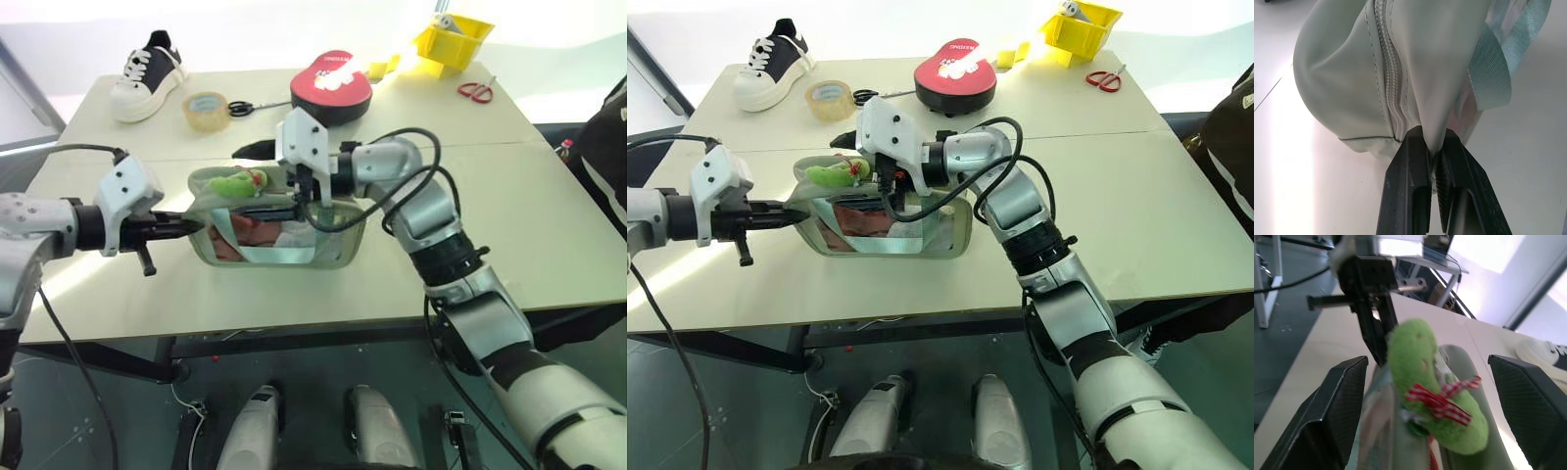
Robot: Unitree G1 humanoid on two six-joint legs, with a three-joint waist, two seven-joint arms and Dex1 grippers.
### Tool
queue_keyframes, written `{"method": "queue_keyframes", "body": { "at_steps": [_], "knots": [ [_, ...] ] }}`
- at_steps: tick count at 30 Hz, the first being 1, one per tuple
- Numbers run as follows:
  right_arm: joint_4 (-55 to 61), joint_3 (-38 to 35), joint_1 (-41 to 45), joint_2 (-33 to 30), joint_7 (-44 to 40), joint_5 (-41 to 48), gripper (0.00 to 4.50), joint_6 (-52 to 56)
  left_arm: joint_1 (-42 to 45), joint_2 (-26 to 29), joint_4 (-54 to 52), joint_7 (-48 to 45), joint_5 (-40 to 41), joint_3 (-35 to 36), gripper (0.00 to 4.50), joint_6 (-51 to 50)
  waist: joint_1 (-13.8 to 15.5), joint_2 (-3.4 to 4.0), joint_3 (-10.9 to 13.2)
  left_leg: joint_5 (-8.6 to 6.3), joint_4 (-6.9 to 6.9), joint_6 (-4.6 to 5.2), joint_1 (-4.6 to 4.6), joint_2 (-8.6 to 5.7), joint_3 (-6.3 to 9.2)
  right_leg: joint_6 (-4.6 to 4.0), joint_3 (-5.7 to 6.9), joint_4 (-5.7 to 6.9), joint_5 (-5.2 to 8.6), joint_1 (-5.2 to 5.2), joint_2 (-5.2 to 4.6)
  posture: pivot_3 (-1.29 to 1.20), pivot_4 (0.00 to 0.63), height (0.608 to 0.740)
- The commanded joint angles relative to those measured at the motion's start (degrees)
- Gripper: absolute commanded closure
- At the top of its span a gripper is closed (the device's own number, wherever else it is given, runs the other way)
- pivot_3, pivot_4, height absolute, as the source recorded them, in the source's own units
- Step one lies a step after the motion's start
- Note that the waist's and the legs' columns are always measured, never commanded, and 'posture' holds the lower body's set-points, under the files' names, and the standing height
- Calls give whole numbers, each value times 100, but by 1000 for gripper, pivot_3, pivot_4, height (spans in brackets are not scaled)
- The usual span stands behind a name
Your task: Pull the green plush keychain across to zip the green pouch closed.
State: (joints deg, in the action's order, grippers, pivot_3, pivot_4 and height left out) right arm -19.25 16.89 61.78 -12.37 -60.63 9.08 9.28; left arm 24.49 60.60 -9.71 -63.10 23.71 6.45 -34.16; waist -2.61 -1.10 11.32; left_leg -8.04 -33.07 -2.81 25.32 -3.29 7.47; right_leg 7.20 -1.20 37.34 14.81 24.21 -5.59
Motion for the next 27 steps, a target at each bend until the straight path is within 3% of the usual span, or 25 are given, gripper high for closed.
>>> {"method": "queue_keyframes", "body": {
  "at_steps": [1, 6, 15, 21, 27],
  "knots": [
    [-110, -145, 222, -6, 30, -74, 1867, -292, 55, 88, -68, -27, -33, 110, 4500, 122, -4, 0, 0, 0, 0, 0, 0, 1, 0, 0, 0, 0, 0, 1, 1, 0, 150, 740],
    [202, -333, 123, -282, -108, 83, 4441, -87, -28, 44, -112, -15, -23, 122, 4500, 77, 2, 0, 0, 0, 0, 0, 0, 2, 0, -1, 0, 1, -1, 1, 3, 0, 150, 740],
    [921, -992, -194, -1754, -9, 119, 4441, 483, -48, -10, -74, -14, -38, 44, 4500, 94, 18, 0, 0, 0, -1, 0, 1, 2, 0, -1, 0, -2, 0, -2, 2, 0, 150, 740],
    [1194, -1526, -1066, -2684, 387, -18, 4441, 799, -179, 10, -133, 4, -10, 89, 4500, 111, 12, 0, 0, -1, 0, 1, 1, 3, -1, -2, -1, -2, 0, -1, 1, 0, 150, 740],
    [1382, -2075, -2105, -2643, 1354, 131, 4441, 1602, -213, 56, -172, -26, 40, 87, 4500, 82, 12, 0, 0, -1, 0, 2, 1, 5, -3, -2, -3, -2, 0, -2, 1, 0, 150, 740]
  ]
}}
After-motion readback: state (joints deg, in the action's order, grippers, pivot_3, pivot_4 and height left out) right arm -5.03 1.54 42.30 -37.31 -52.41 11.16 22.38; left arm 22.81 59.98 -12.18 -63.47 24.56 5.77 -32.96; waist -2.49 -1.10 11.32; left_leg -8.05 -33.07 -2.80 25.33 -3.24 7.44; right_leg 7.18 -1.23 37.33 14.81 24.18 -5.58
